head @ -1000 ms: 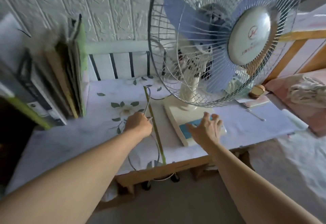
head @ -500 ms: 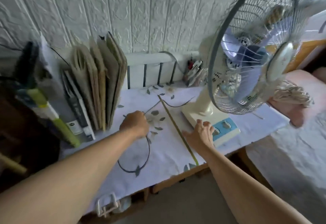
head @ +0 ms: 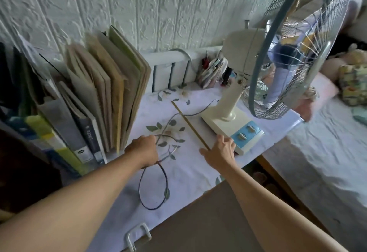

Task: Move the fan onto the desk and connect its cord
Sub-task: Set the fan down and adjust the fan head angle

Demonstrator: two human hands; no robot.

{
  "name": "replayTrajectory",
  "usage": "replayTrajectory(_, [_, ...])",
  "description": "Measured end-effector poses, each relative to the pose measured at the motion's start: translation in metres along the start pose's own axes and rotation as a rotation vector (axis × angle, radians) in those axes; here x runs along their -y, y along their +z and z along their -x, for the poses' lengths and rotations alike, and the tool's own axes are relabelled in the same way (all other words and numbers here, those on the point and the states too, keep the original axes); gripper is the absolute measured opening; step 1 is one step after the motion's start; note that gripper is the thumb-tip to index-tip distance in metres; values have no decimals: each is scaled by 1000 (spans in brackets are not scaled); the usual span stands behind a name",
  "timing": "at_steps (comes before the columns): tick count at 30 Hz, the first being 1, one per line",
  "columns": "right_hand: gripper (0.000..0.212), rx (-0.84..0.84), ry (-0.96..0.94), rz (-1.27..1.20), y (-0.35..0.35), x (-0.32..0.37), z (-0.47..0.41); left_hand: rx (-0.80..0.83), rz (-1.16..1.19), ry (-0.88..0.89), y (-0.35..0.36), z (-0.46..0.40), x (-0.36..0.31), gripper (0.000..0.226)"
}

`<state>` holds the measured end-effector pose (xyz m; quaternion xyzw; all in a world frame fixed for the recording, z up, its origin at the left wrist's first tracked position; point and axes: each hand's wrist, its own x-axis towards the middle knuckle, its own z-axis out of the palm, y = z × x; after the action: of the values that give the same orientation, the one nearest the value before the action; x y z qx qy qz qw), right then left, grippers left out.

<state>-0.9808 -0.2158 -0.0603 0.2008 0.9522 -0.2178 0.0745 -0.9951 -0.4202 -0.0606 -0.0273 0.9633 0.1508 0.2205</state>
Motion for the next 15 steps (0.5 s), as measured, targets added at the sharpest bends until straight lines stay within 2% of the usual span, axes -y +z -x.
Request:
replayTrajectory(3, [63,0,17,-21,-2,-3,-10,-9,-18,3,-9,-7,-16,57])
replayTrajectory(7, [70,-11,33,-28,-5,-11,-25,-19,53,95,-21,-21,-46,68])
replayTrajectory(15, [81,-69,112,-13,-2,-25,-56,10,172,353,-20,-63,-101,76])
